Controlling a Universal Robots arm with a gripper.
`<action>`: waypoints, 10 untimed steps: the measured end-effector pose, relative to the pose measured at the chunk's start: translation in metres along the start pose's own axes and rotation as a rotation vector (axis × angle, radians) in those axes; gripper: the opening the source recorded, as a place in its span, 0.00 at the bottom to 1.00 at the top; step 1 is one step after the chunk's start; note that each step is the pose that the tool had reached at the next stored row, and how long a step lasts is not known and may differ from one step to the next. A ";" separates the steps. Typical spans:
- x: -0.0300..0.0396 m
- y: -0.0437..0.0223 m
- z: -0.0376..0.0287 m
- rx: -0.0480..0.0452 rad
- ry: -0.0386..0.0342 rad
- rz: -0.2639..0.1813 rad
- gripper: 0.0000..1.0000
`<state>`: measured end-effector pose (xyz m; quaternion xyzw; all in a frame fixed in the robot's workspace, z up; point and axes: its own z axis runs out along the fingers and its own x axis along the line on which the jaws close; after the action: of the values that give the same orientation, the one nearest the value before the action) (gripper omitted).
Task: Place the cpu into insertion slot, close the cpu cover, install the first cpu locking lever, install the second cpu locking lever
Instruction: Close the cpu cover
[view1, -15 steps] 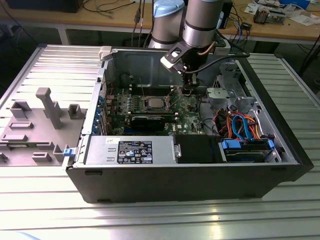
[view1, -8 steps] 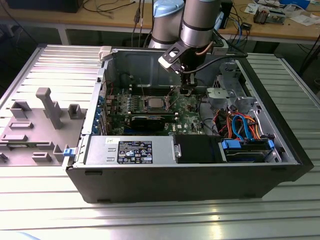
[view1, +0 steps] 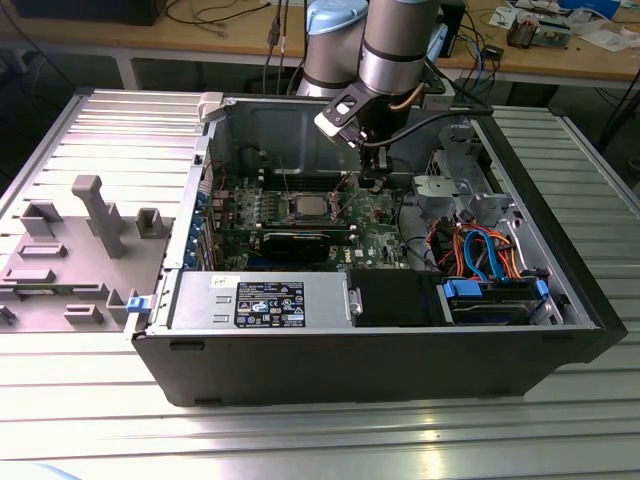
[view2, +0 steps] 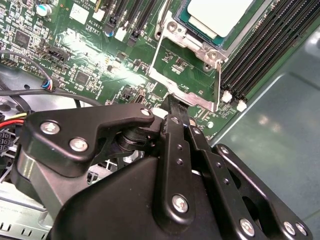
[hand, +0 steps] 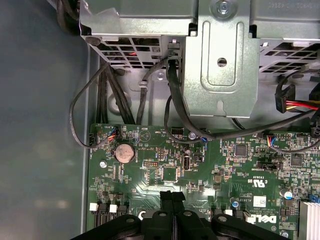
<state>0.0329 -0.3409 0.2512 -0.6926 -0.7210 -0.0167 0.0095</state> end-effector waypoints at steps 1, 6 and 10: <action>0.0000 -0.0007 0.0000 0.0000 0.0000 0.000 0.11; 0.0001 -0.0036 0.0000 0.0000 0.0001 0.000 0.11; 0.0002 -0.0047 0.0000 0.0000 0.0000 0.000 0.11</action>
<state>0.0282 -0.3409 0.2511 -0.6925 -0.7211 -0.0166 0.0095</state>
